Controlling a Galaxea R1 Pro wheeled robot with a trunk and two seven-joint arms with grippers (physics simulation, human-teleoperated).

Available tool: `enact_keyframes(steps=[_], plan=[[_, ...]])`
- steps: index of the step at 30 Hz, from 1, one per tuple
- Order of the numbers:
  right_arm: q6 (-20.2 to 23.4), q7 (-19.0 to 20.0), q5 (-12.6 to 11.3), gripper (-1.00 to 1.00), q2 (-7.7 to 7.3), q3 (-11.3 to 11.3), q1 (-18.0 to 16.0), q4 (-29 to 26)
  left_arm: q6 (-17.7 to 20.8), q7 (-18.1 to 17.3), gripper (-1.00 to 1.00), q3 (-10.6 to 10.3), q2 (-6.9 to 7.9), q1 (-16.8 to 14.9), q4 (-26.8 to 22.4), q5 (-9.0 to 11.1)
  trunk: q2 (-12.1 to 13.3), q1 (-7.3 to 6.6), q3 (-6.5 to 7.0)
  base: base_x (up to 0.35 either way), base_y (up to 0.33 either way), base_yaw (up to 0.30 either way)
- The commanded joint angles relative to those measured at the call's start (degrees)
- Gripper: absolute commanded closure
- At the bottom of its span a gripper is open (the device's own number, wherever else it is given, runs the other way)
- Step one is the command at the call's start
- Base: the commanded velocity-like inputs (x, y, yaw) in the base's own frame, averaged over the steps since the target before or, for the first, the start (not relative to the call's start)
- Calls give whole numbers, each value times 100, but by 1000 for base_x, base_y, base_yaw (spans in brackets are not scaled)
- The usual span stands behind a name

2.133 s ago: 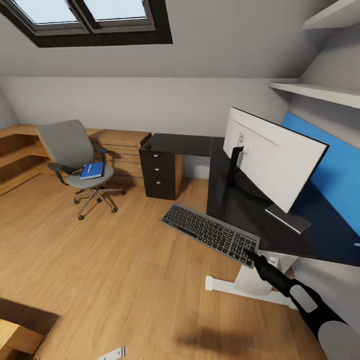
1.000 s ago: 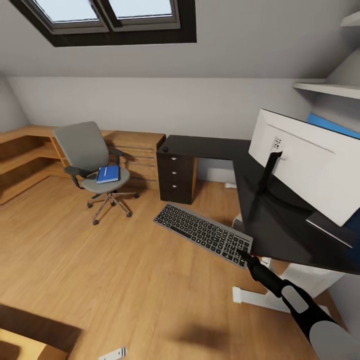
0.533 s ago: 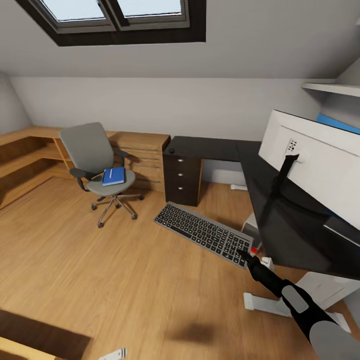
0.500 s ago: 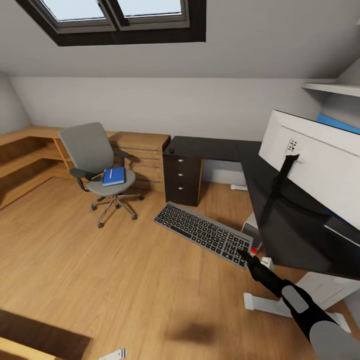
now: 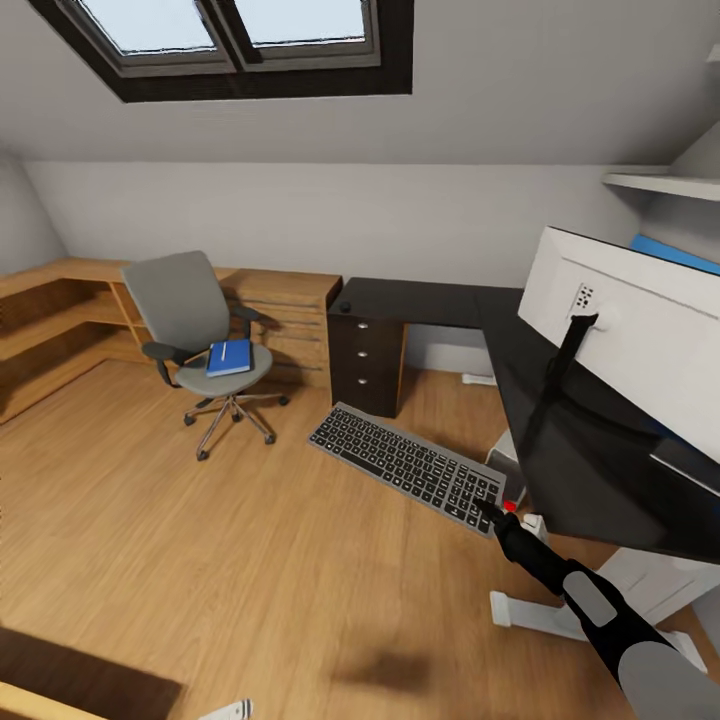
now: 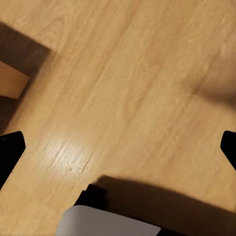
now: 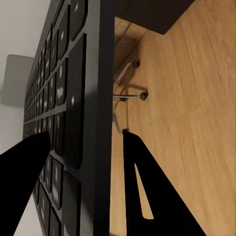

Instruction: In the bedroom, organize the workspace by keeping the computer under the desk, ensuring the monitor is on the desk, placing the keyboard on the desk next to the monitor, placing the mouse on the desk next to the keyboard, moving the folder from the swivel chair onto the desk next to the mouse, stacking the notebook on top of the folder with the pen on top of the notebook, and positioning the swivel chair next to the desk.

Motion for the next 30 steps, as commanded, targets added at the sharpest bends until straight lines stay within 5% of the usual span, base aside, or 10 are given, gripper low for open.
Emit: enact_keyframes(steps=[1, 15, 30], plan=[[52, 12, -25, 100, 2, -23, -3, 1, -25, 38, -100, -49, 4, -4, 2, 49, -3, 0, 4, 6, 197, 0], [-184, 12, -28, 100, 12, -15, 5, 1, -25, 38, -100, -49, 2, -4, 2, 49, -3, 0, 131, 186, 255, 0], [-301, 12, -31, 100, 12, -23, 7, 10, -24, 37, -100, -49, 4, -4, 8, 49, -3, 0, 252, 70, 41, -118]])
